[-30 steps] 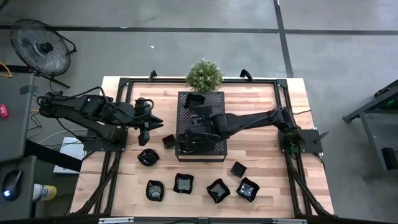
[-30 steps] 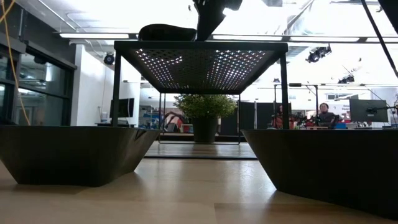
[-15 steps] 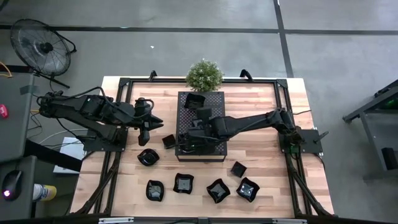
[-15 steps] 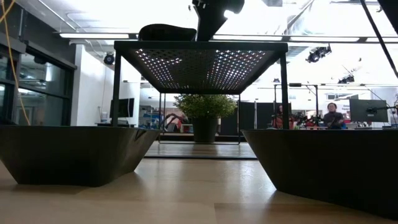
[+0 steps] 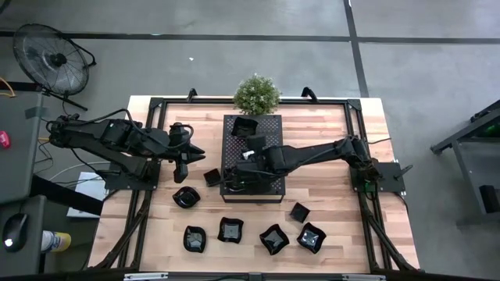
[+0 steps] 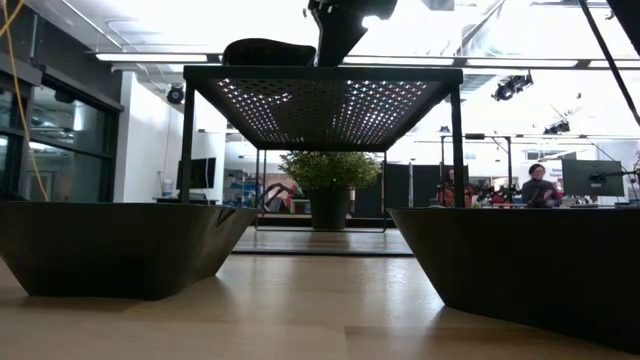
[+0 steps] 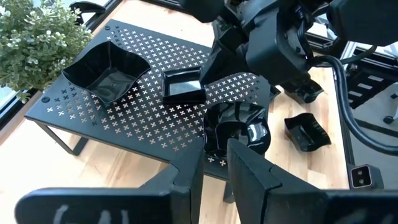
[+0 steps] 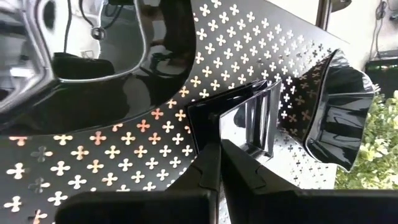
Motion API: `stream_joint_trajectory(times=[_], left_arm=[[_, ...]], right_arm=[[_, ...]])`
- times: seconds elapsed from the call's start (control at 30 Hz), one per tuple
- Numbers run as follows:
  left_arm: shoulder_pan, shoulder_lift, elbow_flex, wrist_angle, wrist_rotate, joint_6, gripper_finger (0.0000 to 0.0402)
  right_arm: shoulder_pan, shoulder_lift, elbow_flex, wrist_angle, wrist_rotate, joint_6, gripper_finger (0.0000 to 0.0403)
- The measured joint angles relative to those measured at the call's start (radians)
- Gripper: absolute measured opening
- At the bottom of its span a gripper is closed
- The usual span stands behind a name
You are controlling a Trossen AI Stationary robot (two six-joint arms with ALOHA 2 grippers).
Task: Pick & Place Mini shaped plates
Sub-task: Stack the square plate on top of the square plates on the shelf
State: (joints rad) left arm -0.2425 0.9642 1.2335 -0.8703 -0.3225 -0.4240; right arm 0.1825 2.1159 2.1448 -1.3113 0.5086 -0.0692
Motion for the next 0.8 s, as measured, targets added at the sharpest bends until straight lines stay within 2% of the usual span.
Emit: stream_joint_trajectory(times=[0.37, 0.67, 0.8], left_arm=[[0.0, 0.0, 0.0, 0.0, 0.0, 0.0, 0.0069], [0.0, 0.0, 0.0, 0.0, 0.0, 0.0, 0.0069], [0.0, 0.0, 0.0, 0.0, 0.0, 0.001, 0.0069]], right_arm=[[-0.002, 0.0, 0.0, 0.0, -0.014, -0.009, 0.0004], [-0.006, -0.002, 0.0, 0.0, -0.013, -0.015, 0.0092], [-0.006, -0.01, 0.0, 0.001, -0.005, -0.018, 0.0112]])
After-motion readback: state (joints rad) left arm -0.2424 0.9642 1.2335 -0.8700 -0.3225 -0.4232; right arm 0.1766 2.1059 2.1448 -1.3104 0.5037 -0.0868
